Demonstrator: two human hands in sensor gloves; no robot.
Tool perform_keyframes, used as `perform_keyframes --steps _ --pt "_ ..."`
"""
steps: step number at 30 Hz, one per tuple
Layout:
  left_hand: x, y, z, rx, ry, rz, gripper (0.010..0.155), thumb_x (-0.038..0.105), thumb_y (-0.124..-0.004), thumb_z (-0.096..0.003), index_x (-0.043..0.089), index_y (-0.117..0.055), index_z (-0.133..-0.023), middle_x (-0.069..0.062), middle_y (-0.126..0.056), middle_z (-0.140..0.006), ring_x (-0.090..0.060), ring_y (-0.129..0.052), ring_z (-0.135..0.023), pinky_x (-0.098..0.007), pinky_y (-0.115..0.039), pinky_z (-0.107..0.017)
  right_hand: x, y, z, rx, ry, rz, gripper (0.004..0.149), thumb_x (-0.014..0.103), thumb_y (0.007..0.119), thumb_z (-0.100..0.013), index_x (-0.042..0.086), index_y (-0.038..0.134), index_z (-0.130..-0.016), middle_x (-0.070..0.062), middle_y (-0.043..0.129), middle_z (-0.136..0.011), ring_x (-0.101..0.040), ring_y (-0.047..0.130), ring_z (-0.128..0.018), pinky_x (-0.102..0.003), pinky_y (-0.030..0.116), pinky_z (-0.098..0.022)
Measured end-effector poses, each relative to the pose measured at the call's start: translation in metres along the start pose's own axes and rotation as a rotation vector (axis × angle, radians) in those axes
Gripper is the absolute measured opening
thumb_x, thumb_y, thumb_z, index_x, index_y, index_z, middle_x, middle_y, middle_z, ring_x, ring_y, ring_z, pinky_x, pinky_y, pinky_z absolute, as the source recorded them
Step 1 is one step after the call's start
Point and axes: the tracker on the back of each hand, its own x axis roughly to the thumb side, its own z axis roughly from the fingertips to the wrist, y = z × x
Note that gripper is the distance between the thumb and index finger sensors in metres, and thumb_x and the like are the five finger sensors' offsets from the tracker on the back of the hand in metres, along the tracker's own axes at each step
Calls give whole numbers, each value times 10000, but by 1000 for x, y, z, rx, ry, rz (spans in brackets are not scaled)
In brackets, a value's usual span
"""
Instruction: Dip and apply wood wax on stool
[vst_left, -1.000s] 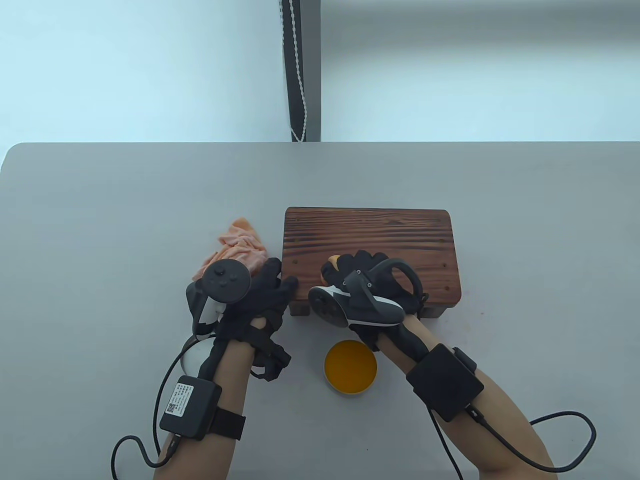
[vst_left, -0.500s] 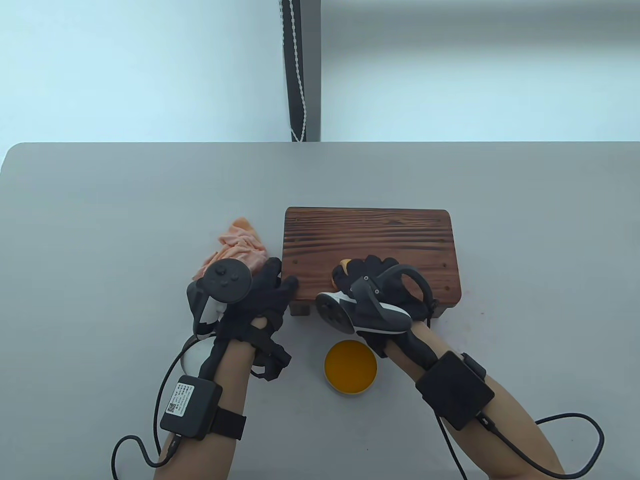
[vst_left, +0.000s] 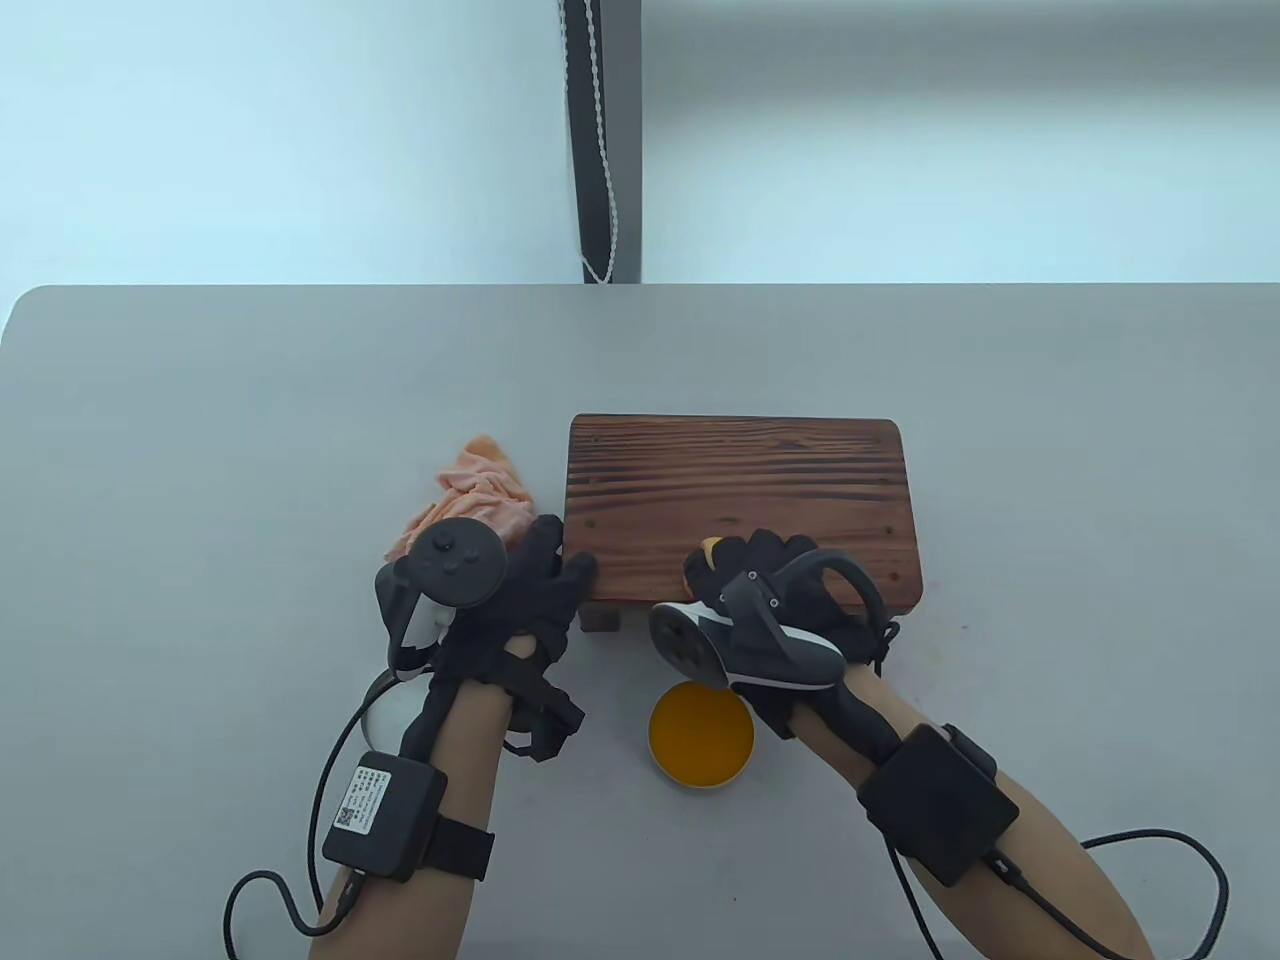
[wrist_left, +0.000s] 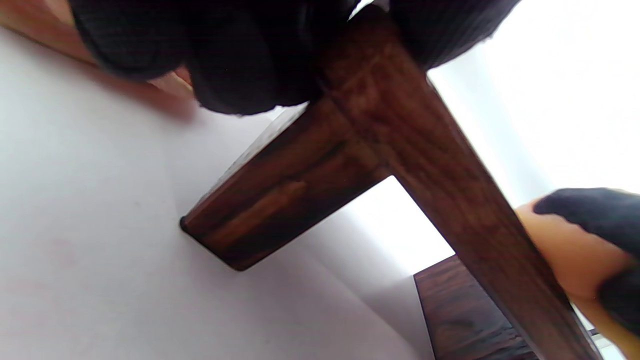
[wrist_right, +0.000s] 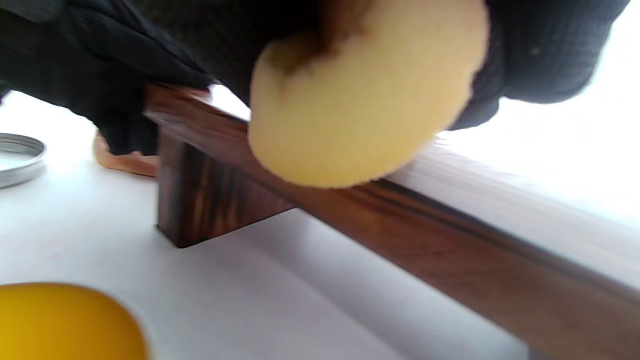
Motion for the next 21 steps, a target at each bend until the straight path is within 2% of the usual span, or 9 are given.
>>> perform_keyframes --steps 4,6,11,15,17,21 --pt "0 0 0 -1 -1 -1 820 415 -751 -595 -122 -495 -1159 -308 -834 -941 -462 -903 -730 -721 -751 -554 -6 5 -14 -62 48 -35 393 220 896 -518 167 890 -908 -288 994 -710 -427 1031 -529 -680 854 -472" --pt "-1 0 1 2 -3 3 819 415 -750 -595 -122 -496 -1159 -309 -836 -941 -461 -905 -728 -722 -753 -551 -14 8 -19 -57 96 -61 396 220 890 -521 174 879 -915 -291 990 -714 -432 1028 -527 -682 851 -468" --pt "-1 1 0 -6 -2 11 817 417 -755 -594 -117 -502 -1158 -303 -838 -943 -460 -906 -731 -724 -752 -552 -13 6 -4 -36 76 52 411 212 891 -520 126 876 -922 -297 993 -704 -430 1032 -522 -682 857 -465" --pt "2 0 2 11 -2 -25 812 408 -748 -597 -126 -501 -1157 -313 -835 -944 -467 -903 -732 -725 -749 -555 -8 3 9 -19 30 -37 408 207 899 -519 117 889 -916 -303 992 -702 -437 1027 -526 -688 851 -470" --pt "3 0 2 12 -2 -26 813 407 -749 -595 -127 -502 -1156 -314 -838 -941 -466 -905 -728 -725 -750 -554 -12 6 1 -55 53 -47 396 212 898 -517 149 895 -908 -294 993 -706 -432 1029 -528 -683 853 -470" --pt "2 0 2 7 -2 -21 812 411 -750 -596 -122 -506 -1157 -310 -842 -939 -462 -907 -727 -728 -749 -553 -26 10 -13 -47 116 -46 396 217 891 -521 169 882 -914 -293 989 -714 -431 1027 -530 -681 851 -471"
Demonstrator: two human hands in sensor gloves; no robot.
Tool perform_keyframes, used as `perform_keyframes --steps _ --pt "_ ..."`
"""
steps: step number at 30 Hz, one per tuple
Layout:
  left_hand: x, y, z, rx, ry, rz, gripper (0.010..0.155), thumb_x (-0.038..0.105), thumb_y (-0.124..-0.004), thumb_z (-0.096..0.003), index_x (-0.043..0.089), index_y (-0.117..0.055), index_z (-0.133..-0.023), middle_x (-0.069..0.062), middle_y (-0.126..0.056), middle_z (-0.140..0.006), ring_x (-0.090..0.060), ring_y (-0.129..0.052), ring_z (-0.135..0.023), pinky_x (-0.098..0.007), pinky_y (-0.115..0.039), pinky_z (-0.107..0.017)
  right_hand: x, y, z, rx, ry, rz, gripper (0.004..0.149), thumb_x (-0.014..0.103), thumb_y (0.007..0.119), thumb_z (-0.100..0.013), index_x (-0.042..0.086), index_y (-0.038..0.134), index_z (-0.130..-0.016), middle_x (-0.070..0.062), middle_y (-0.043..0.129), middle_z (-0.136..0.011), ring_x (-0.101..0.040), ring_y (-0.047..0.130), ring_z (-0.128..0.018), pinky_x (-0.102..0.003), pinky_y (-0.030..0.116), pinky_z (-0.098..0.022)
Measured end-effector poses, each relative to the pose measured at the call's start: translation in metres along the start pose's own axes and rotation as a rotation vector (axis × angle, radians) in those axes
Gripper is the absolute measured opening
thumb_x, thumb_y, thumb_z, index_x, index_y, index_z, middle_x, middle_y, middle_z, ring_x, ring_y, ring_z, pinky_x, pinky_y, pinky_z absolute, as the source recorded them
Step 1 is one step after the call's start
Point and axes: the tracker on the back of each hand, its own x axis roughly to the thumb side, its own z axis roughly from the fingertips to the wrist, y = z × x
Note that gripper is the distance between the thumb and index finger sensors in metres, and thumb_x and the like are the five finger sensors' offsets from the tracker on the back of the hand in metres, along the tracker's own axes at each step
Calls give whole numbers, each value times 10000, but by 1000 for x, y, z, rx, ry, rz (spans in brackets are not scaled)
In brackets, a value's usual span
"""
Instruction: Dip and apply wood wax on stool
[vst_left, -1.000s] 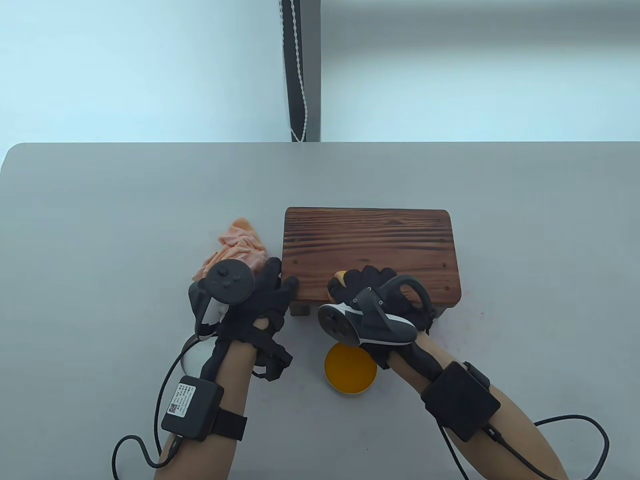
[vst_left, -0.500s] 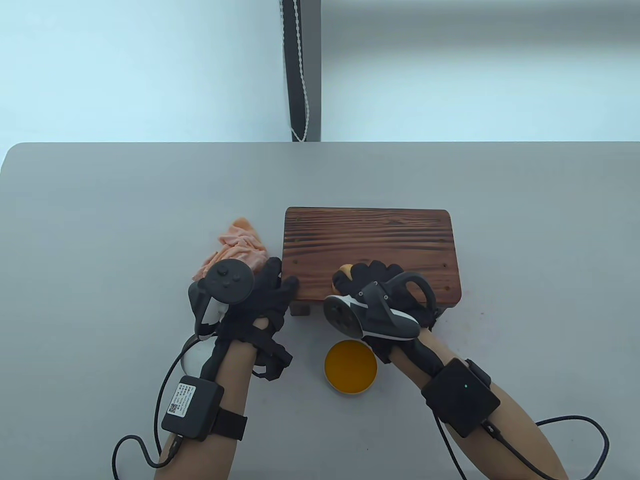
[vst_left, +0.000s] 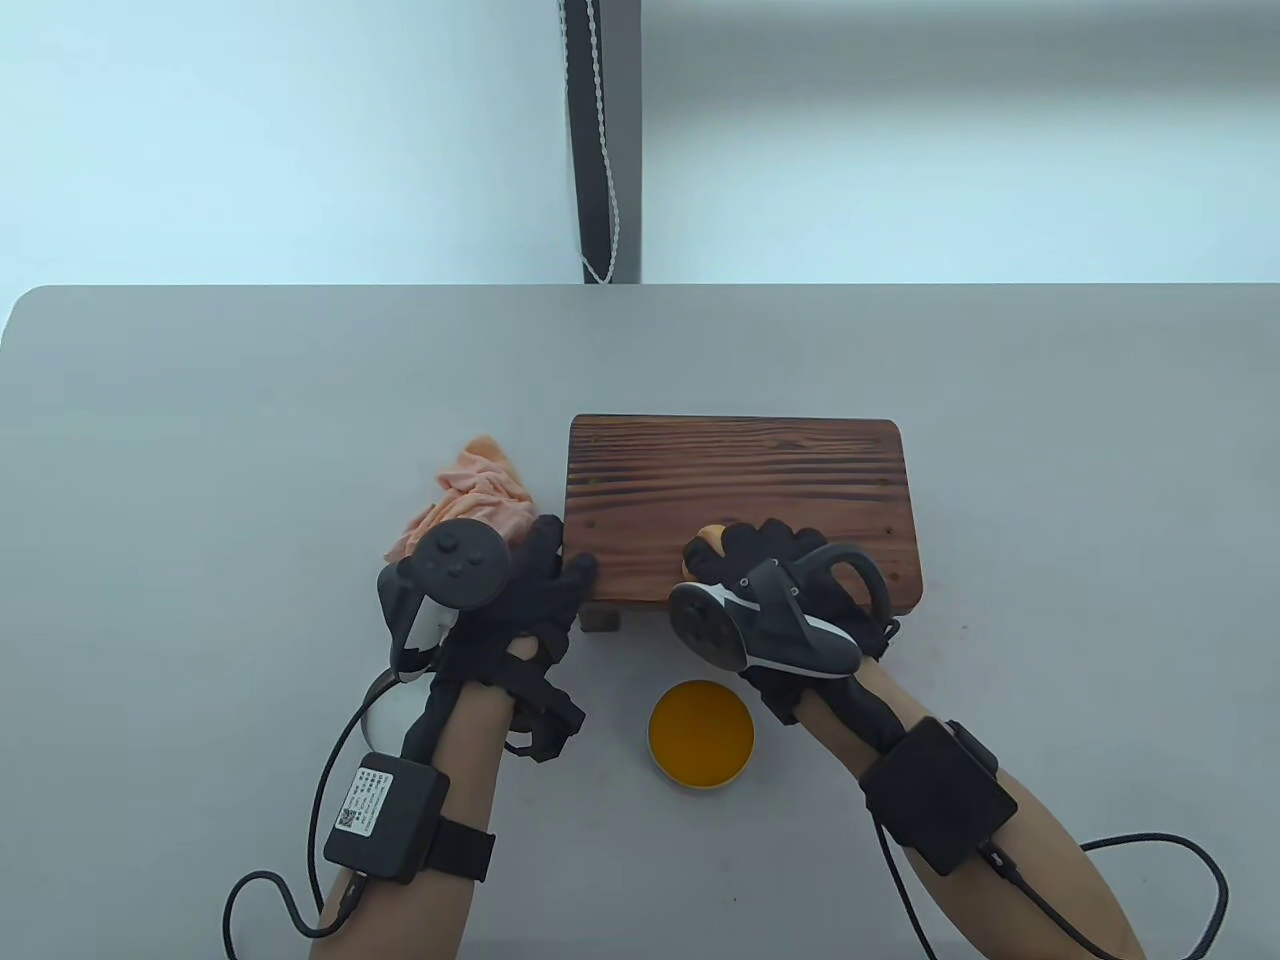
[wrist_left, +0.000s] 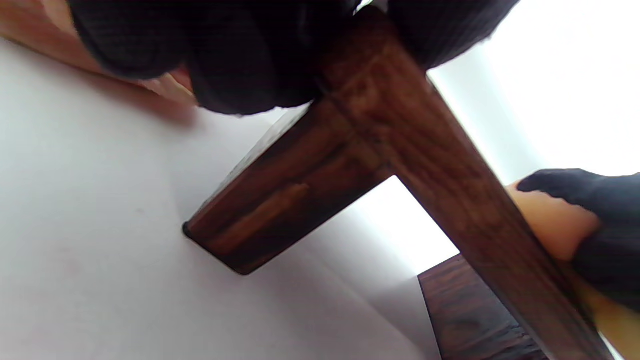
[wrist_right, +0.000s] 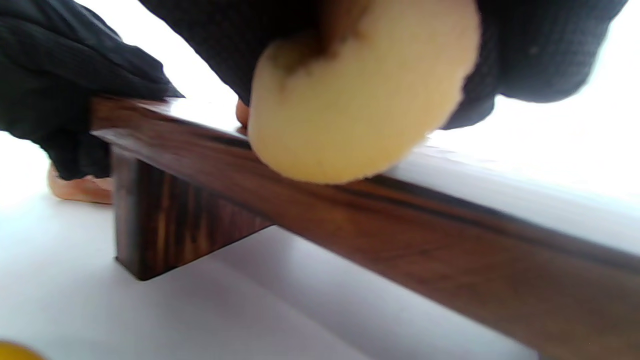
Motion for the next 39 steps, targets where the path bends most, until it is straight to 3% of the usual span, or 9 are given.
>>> perform_keyframes --steps 4,7,10,13,19,26,29,32,39 --pt "0 0 -1 -5 1 -4 807 411 -748 -598 -118 -507 -1158 -308 -843 -941 -461 -908 -728 -731 -745 -557 3 -5 14 40 -40 66 406 208 896 -518 127 883 -916 -298 992 -702 -432 1029 -525 -686 853 -468" --pt "1 -1 0 2 2 -7 808 407 -746 -598 -122 -504 -1159 -313 -841 -943 -465 -906 -728 -732 -745 -557 10 -7 23 38 -82 12 407 209 903 -517 120 892 -914 -298 994 -701 -432 1030 -525 -685 854 -471" --pt "1 -1 0 3 1 -14 810 408 -745 -598 -123 -500 -1159 -314 -842 -941 -464 -906 -727 -733 -745 -556 3 -3 11 -4 -36 -1 390 218 900 -517 170 895 -904 -284 998 -709 -424 1033 -530 -678 857 -472" --pt "1 -1 0 0 0 -9 810 410 -740 -599 -118 -493 -1162 -314 -841 -941 -462 -906 -727 -733 -745 -556 -7 -1 1 22 24 4 393 222 896 -520 177 881 -910 -279 998 -715 -425 1034 -532 -676 856 -474" --pt "2 -1 0 5 1 -7 810 407 -741 -600 -117 -489 -1164 -316 -837 -944 -466 -904 -730 -735 -743 -556 3 -8 24 60 -53 39 404 212 908 -514 123 894 -907 -290 1004 -695 -425 1038 -521 -680 860 -471" --pt "2 -1 0 -8 0 -1 812 404 -730 -603 -111 -463 -1172 -317 -827 -948 -467 -896 -731 -736 -737 -561 -14 0 5 12 41 3 390 224 901 -517 179 885 -904 -277 1002 -704 -419 1038 -521 -670 863 -468" --pt "1 -1 0 -12 1 7 813 403 -734 -603 -105 -459 -1174 -317 -827 -949 -467 -896 -732 -737 -737 -560 -8 -2 18 17 11 87 400 215 904 -514 147 885 -907 -285 1004 -695 -422 1039 -515 -675 864 -465" --pt "3 -2 1 -5 1 -5 809 400 -732 -603 -102 -458 -1175 -320 -827 -949 -470 -895 -732 -738 -735 -562 0 -7 32 37 -37 55 399 213 910 -513 130 896 -903 -289 1005 -692 -423 1039 -517 -678 862 -469" --pt "2 -1 0 -8 -3 -11 808 401 -725 -605 -96 -449 -1179 -322 -826 -948 -469 -893 -732 -741 -733 -561 -23 2 7 12 64 26 392 225 897 -519 177 883 -907 -275 1002 -703 -416 1039 -519 -669 863 -467"
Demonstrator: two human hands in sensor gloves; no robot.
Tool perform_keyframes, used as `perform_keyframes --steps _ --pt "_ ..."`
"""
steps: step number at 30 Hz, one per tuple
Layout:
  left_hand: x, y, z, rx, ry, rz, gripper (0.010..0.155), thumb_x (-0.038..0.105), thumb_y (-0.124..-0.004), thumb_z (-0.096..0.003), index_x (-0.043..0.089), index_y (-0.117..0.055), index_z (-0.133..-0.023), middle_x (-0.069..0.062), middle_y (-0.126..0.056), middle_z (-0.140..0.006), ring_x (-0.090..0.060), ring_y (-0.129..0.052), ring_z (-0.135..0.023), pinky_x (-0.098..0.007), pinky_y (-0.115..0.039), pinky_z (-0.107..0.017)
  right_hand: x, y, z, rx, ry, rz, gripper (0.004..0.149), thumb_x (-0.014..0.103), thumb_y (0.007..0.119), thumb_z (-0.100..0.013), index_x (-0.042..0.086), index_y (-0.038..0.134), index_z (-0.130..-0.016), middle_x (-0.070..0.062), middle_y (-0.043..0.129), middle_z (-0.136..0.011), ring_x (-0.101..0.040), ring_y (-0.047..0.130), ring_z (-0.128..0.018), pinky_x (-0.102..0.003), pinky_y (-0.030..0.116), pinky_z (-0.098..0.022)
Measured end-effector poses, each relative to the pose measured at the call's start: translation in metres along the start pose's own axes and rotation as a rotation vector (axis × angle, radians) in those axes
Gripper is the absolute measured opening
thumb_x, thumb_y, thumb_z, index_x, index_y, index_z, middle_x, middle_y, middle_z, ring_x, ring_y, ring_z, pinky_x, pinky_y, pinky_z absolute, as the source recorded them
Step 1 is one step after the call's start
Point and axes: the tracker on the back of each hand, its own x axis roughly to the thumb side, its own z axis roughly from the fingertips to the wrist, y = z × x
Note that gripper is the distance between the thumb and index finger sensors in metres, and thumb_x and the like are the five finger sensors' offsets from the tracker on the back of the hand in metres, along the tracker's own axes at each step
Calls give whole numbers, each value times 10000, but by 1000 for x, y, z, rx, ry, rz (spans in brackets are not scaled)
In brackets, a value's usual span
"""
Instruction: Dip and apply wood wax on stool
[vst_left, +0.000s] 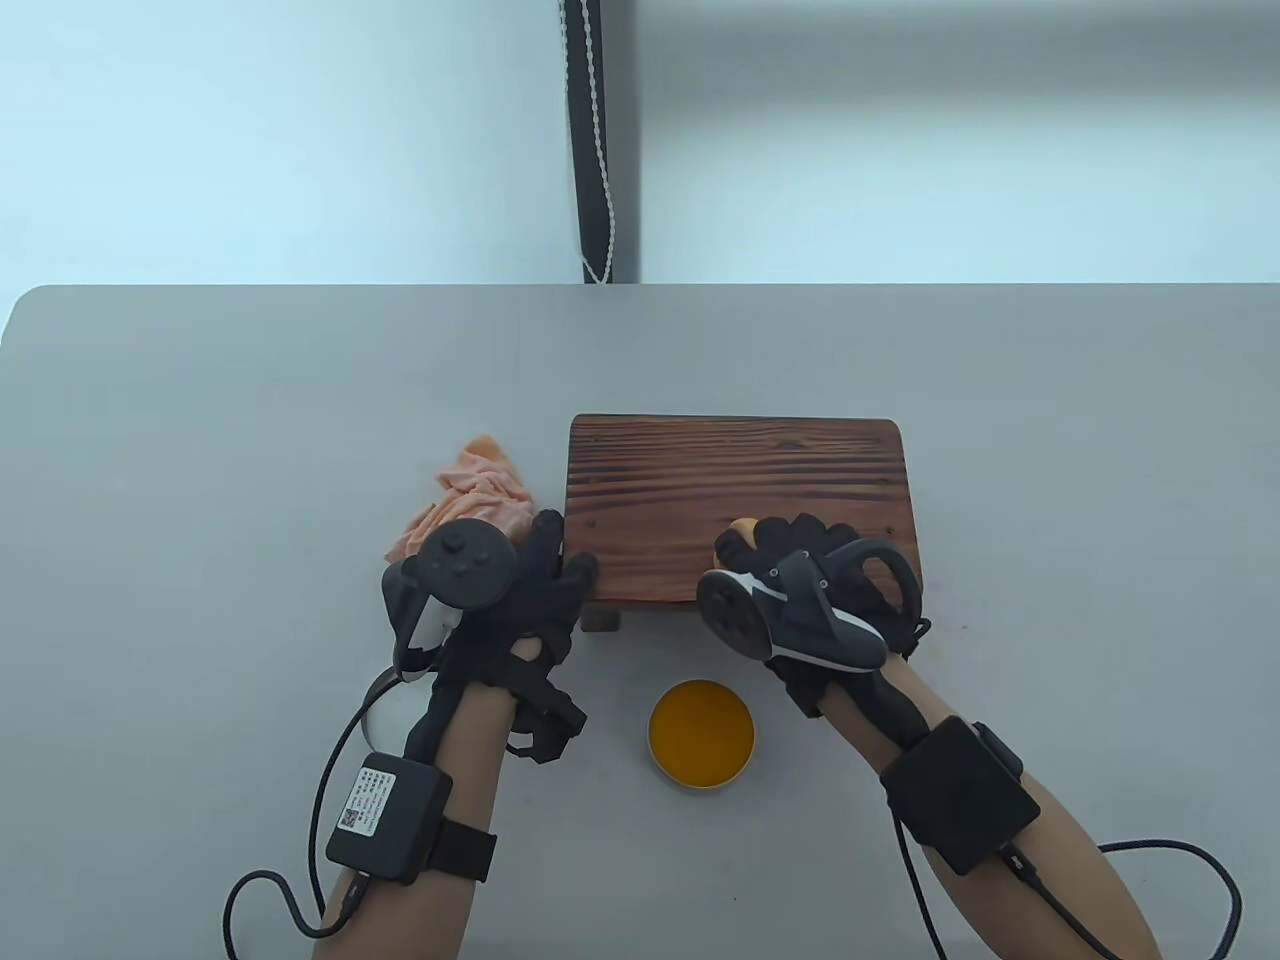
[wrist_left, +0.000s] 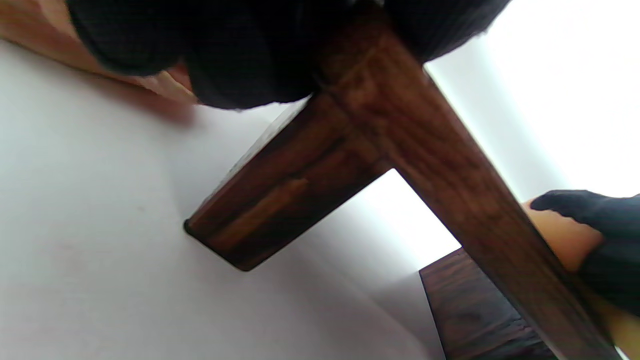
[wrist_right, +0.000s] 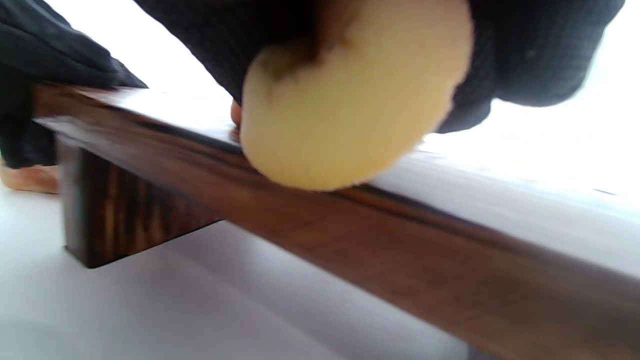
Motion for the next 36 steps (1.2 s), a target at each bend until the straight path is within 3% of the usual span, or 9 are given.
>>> perform_keyframes --steps 6,12,19,26,30,33,36 --pt "0 0 0 3 1 3 807 399 -725 -606 -92 -442 -1181 -324 -822 -951 -472 -891 -733 -742 -732 -562 8 -8 28 38 -87 -9 401 216 908 -515 134 895 -907 -287 1006 -692 -420 1040 -517 -675 864 -470" --pt "0 -1 0 2 2 0 808 402 -720 -608 -92 -438 -1183 -325 -821 -951 -471 -890 -733 -743 -730 -562 -6 0 5 -1 5 -23 388 226 898 -518 182 889 -903 -276 1005 -698 -414 1040 -517 -669 865 -465" --pt "0 -1 0 2 3 -1 806 401 -721 -607 -90 -440 -1182 -322 -824 -949 -471 -891 -732 -743 -731 -562 5 -7 31 35 -80 1 396 213 910 -513 129 902 -901 -288 1007 -687 -424 1039 -514 -678 864 -467" --pt "-1 -2 0 5 2 0 810 406 -717 -608 -87 -432 -1185 -319 -821 -950 -469 -889 -733 -742 -731 -564 -13 1 7 8 27 -45 388 224 899 -517 180 889 -902 -277 1004 -701 -418 1039 -519 -670 865 -467" --pt "-2 -1 -1 -4 3 11 811 405 -722 -608 -87 -434 -1185 -320 -822 -948 -469 -890 -732 -744 -729 -563 -6 -4 21 31 -20 49 395 214 905 -512 139 896 -899 -286 1008 -686 -420 1042 -509 -678 866 -462" --pt "-1 -1 -1 -1 3 5 810 403 -719 -609 -87 -431 -1185 -321 -821 -948 -470 -889 -733 -744 -729 -564 2 -7 37 27 -73 -16 396 212 913 -508 126 907 -895 -291 1010 -680 -422 1043 -507 -679 867 -462" --pt "-1 -2 -1 2 0 -6 811 402 -716 -609 -94 -430 -1184 -323 -821 -948 -472 -888 -733 -745 -728 -564 1 -3 30 -19 -42 -13 384 223 909 -510 171 906 -890 -277 1011 -689 -414 1045 -513 -670 869 -467"
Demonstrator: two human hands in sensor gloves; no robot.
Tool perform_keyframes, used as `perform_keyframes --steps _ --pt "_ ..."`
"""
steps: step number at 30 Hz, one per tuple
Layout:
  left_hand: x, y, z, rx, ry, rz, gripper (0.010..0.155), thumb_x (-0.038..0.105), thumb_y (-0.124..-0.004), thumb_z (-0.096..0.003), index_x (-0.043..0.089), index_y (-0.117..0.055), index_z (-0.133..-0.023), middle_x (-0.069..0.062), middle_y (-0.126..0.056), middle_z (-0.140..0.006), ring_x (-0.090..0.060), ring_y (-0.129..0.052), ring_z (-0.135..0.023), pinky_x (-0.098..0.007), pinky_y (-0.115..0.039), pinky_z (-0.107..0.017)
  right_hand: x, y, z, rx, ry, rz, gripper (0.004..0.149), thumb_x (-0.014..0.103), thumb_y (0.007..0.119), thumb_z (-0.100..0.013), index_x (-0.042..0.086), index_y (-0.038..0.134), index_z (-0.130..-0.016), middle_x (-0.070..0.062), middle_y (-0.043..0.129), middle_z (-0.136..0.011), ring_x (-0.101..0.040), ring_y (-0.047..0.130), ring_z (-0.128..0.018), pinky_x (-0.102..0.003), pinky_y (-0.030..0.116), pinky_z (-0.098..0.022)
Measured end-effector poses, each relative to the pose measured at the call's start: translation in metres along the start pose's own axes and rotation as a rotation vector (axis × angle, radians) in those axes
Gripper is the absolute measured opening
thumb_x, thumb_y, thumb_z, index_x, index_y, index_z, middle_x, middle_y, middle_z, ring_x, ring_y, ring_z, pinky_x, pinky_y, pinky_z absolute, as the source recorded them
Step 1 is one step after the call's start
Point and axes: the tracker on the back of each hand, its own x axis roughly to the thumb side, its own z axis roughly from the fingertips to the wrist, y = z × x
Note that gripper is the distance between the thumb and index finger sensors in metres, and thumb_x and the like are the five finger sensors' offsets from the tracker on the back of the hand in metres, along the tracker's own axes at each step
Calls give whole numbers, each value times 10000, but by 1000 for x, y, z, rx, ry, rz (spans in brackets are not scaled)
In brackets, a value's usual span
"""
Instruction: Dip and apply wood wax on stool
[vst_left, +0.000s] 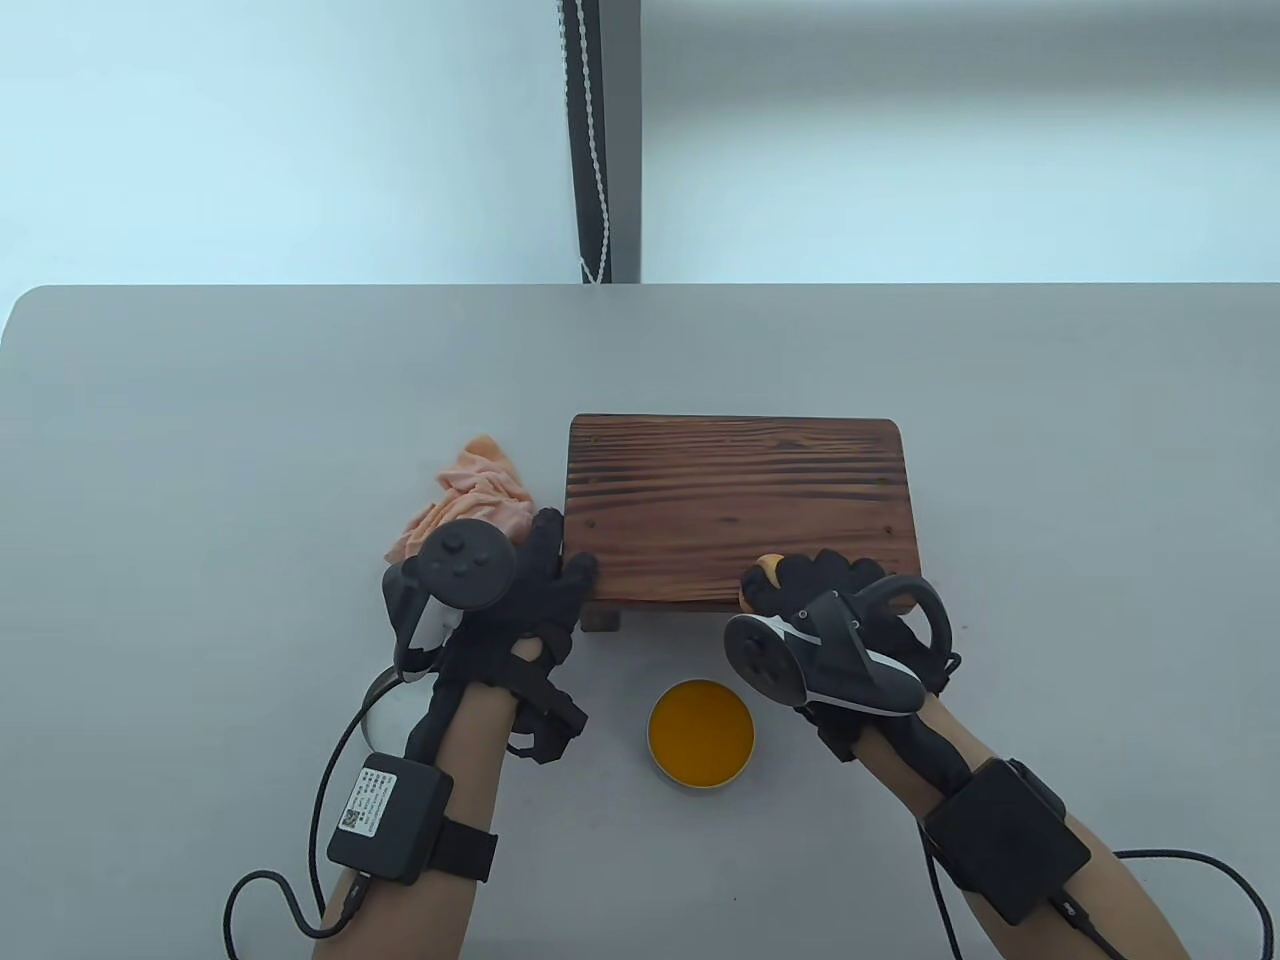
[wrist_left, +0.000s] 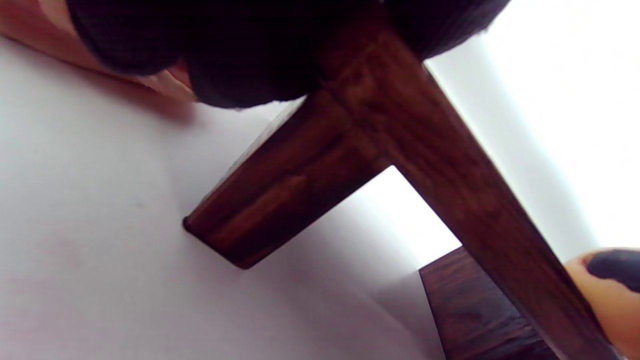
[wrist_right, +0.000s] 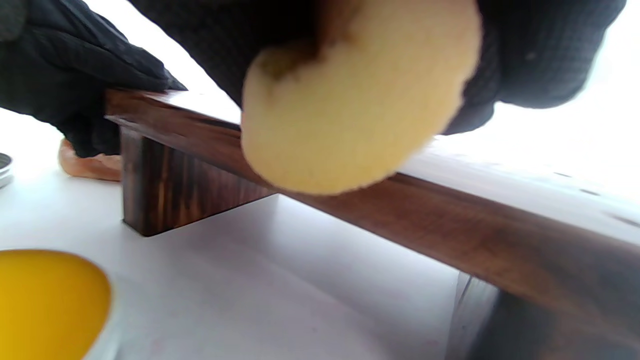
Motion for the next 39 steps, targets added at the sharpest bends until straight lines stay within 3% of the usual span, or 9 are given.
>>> perform_keyframes --steps 5,10,13,22,29,33,36,39 --pt "-1 0 0 -3 0 1 813 404 -716 -609 -95 -427 -1183 -318 -825 -946 -467 -891 -732 -745 -728 -564 -20 5 -15 21 79 -41 389 225 900 -517 183 889 -903 -275 1008 -702 -419 1042 -518 -671 864 -467" --pt "-2 1 -1 -8 -1 9 809 400 -722 -608 -90 -431 -1182 -316 -830 -944 -469 -894 -730 -746 -730 -563 -14 -1 2 59 32 16 399 211 906 -512 132 895 -903 -291 1008 -686 -423 1041 -509 -678 866 -460" --pt "0 0 -1 4 -4 -8 803 397 -721 -608 -93 -439 -1179 -321 -834 -941 -470 -897 -727 -746 -732 -563 -10 -4 8 71 -2 -50 396 213 910 -512 131 903 -900 -290 1008 -686 -423 1041 -510 -679 864 -463" --pt "-2 1 -1 -6 -8 3 803 403 -718 -607 -84 -438 -1181 -316 -837 -939 -465 -899 -725 -749 -731 -562 -26 5 -19 29 108 22 388 226 897 -517 179 891 -902 -278 1006 -700 -418 1040 -517 -671 864 -465" --pt "-2 1 -1 -4 -11 2 805 401 -716 -608 -89 -431 -1180 -320 -832 -940 -467 -897 -725 -750 -729 -563 -12 -3 9 67 13 19 399 215 909 -512 131 902 -902 -289 1008 -689 -422 1041 -512 -679 864 -465" --pt "-2 1 -1 -8 -13 -1 805 401 -715 -608 -89 -431 -1180 -318 -834 -940 -466 -898 -724 -748 -731 -563 -12 1 -3 14 31 60 383 227 903 -512 187 902 -893 -274 1007 -701 -413 1043 -521 -669 867 -471" --pt "-2 1 -1 -8 -11 6 804 403 -714 -608 -83 -431 -1182 -318 -835 -938 -464 -898 -723 -749 -731 -561 -30 7 -16 32 109 54 391 224 899 -515 179 888 -903 -278 1004 -704 -419 1039 -521 -671 863 -469" --pt "-2 1 0 -7 -9 7 803 405 -713 -609 -81 -430 -1182 -317 -833 -939 -463 -898 -723 -748 -730 -562 -35 5 -6 57 96 85 400 221 899 -514 149 887 -908 -281 1005 -697 -418 1040 -517 -673 865 -465"
